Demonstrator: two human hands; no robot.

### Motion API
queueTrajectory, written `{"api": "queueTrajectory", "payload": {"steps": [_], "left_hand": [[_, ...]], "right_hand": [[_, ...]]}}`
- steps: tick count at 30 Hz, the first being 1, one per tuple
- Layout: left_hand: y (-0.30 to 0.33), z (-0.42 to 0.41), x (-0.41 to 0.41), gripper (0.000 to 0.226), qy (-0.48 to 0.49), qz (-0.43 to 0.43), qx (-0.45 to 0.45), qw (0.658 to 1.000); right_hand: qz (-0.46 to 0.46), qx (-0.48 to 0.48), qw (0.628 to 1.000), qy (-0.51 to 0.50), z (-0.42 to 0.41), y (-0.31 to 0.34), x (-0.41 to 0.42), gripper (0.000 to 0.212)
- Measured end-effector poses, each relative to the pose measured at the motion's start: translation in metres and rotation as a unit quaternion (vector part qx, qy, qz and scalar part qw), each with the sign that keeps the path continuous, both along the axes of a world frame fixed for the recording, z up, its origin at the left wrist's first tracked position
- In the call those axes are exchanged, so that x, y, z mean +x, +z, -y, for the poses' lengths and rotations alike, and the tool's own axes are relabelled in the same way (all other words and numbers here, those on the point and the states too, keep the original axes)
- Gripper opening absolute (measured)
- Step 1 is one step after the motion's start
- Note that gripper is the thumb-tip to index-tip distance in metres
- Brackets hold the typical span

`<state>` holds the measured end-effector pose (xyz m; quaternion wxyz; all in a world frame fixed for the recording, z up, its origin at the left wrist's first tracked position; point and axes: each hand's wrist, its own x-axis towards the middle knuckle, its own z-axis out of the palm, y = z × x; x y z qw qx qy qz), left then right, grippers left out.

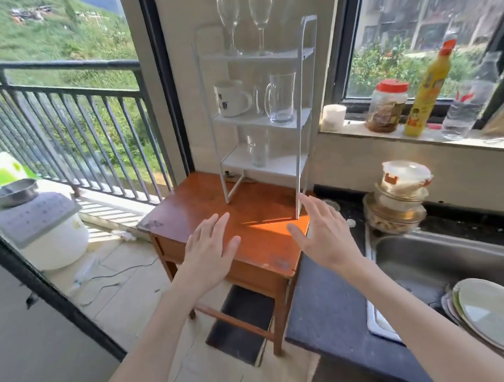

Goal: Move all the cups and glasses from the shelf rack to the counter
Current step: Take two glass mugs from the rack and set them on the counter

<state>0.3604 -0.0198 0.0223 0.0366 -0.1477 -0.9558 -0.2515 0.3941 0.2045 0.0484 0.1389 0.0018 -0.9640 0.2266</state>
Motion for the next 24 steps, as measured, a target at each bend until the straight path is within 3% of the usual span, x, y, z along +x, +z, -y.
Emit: {"api": "queueTrajectory", "payload": {"steps": [7, 11, 15, 20, 24], "left_hand": [[-0.008, 0.021, -0.124, 0.056, -0.061, 0.015, 0.01, 0.998], [-0.005, 0.013, -0.175, 0.056, -0.101, 0.025, 0.033, 0.994], [0.0, -0.002, -0.226, 0.053, -0.129, 0.028, 0.076, 0.988], [0.0, -0.022, -0.282, 0.044, -0.098, 0.057, 0.149, 0.982], [0.0, -0.044, -0.319, 0.044, -0.08, 0.093, 0.18, 0.976]], "right_hand": [[-0.008, -0.024, 0.998, -0.054, 0.029, 0.009, -0.102, 0.065], [-0.007, -0.098, 0.993, -0.065, 0.031, 0.017, -0.149, 0.061], [-0.058, -0.126, 0.989, -0.053, 0.026, 0.035, -0.198, 0.058], [-0.106, -0.156, 0.982, -0.03, 0.012, 0.057, -0.253, 0.053], [-0.118, -0.232, 0.965, -0.041, 0.004, 0.069, -0.287, 0.049]]}}
